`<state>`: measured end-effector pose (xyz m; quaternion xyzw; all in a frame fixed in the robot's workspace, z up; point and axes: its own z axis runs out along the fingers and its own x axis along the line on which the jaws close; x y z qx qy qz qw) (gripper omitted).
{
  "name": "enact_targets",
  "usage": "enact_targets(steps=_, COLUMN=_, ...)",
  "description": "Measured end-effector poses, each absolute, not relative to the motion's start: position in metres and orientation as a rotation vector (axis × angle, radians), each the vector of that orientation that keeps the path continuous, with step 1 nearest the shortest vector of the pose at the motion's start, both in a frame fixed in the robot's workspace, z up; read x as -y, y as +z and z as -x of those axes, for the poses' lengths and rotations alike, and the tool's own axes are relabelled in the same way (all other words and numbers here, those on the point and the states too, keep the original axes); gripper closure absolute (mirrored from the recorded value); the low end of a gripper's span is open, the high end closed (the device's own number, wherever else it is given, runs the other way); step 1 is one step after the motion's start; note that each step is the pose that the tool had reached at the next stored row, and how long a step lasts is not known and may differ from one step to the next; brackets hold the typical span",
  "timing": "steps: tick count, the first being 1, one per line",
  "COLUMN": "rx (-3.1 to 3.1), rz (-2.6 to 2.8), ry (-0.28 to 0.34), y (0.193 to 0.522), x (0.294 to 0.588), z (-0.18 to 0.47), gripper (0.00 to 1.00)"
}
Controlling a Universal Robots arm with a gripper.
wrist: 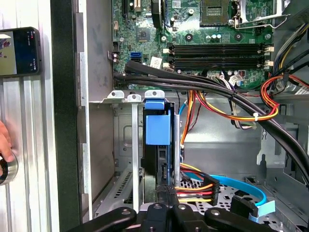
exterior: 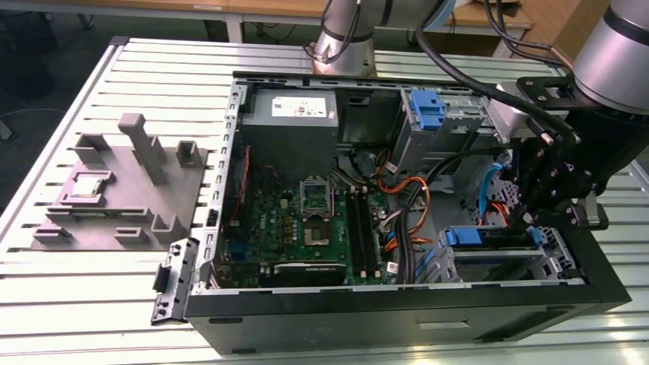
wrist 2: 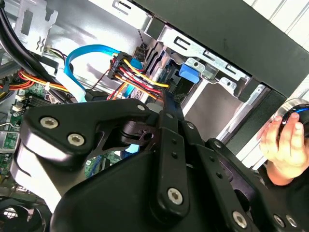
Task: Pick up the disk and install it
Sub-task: 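Insert the second disk wire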
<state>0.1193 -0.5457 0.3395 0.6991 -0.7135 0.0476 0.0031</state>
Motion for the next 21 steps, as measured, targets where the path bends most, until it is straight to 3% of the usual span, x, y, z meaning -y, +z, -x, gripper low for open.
enact_targets(steps=10, rx=2.237, rz=-2.192, ry=0.149, y=0.340, x=0.546, z=-0.108, gripper=0.90)
enact_targets(steps=21, rx=2.235, rz=-2.189, ry=0.142, y=0.365, x=0.541, z=-0.108, gripper=0.90)
